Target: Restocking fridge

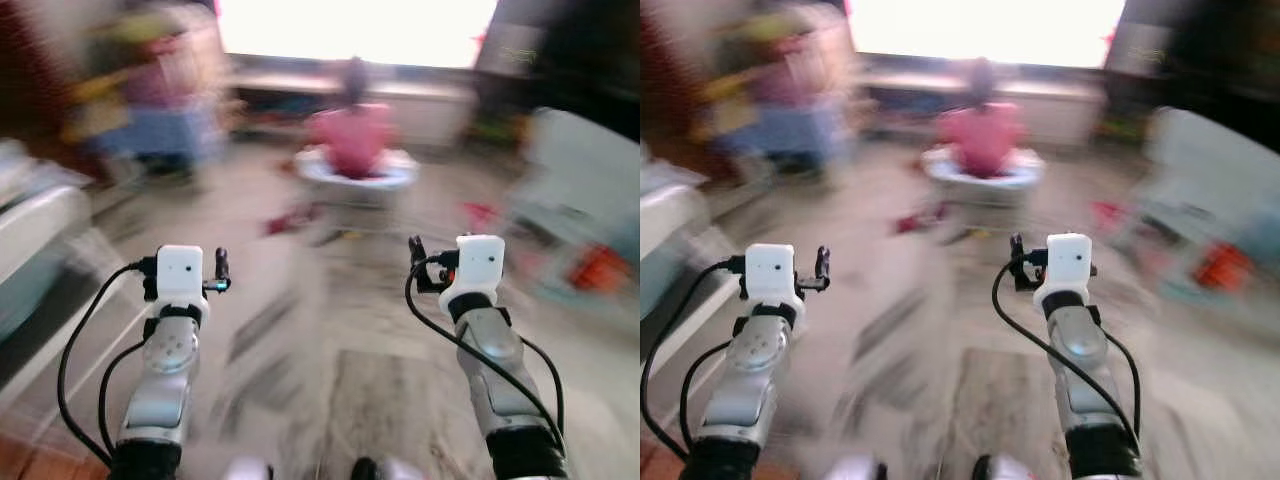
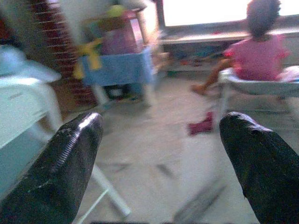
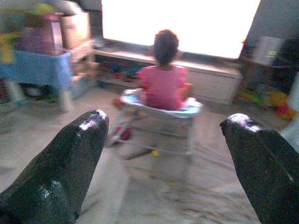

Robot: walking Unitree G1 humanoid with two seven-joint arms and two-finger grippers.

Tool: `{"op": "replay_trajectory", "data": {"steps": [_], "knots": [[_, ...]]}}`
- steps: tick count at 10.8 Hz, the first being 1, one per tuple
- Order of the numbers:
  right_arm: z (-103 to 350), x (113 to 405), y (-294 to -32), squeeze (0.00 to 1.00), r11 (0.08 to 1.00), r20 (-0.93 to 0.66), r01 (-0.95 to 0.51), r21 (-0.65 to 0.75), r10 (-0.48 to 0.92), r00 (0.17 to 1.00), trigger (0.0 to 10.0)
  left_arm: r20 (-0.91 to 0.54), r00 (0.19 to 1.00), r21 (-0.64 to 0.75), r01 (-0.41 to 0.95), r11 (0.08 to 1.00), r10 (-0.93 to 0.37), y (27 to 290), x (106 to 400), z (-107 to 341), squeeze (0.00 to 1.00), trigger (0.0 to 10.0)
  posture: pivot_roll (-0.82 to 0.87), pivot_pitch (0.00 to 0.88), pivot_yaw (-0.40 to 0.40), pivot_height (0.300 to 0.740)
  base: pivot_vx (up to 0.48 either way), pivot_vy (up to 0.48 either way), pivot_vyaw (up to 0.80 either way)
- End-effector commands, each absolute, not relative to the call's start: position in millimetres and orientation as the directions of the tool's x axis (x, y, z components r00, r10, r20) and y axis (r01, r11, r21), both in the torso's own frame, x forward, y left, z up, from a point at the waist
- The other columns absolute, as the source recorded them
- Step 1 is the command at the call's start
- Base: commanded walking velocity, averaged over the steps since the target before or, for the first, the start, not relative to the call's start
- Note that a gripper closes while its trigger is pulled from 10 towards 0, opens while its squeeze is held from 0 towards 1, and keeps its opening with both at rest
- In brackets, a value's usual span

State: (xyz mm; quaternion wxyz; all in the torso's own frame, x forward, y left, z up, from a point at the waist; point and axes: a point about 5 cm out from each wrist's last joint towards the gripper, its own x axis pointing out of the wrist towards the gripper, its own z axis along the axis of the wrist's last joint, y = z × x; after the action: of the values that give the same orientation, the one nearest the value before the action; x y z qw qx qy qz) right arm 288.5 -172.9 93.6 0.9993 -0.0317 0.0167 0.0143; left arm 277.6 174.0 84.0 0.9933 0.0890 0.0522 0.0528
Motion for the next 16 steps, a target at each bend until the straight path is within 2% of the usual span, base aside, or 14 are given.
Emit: {"op": "replay_trajectory", "data": {"steps": [1,7,9,16], "knots": [[90.7,285.9,-177.1,0.00,0.998,-0.040,-0.021,-0.065,0.018,0.999,10.0,-0.098,0.989,0.191,-0.087,0.978,0.108,171.5,275.4,83.7,0.00,10.0,0.04,0.000,0.000,0.740,-0.300,0.000,0.80],[89.5,284.5,-181.7,0.00,0.997,-0.044,-0.021,-0.080,0.017,0.999,10.0,-0.093,0.991,0.203,-0.078,0.976,0.098,172.8,275.6,83.3,0.00,10.0,0.04,0.000,-0.002,0.740,-0.296,0.000,0.14],[90.9,286.4,-181.1,0.00,0.997,-0.038,-0.025,-0.079,0.022,0.999,10.0,-0.071,0.988,0.260,-0.112,0.959,0.134,179.7,275.4,82.2,0.00,10.0,0.04,0.000,-0.004,0.740,0.000,0.472,0.00],[89.1,288.5,-179.2,0.00,0.996,-0.048,-0.030,-0.083,0.026,0.999,10.0,-0.079,0.983,0.251,-0.140,0.958,0.165,181.0,278.6,80.5,0.00,10.0,0.04,0.000,-0.006,0.740,0.000,0.459,0.00]]}}
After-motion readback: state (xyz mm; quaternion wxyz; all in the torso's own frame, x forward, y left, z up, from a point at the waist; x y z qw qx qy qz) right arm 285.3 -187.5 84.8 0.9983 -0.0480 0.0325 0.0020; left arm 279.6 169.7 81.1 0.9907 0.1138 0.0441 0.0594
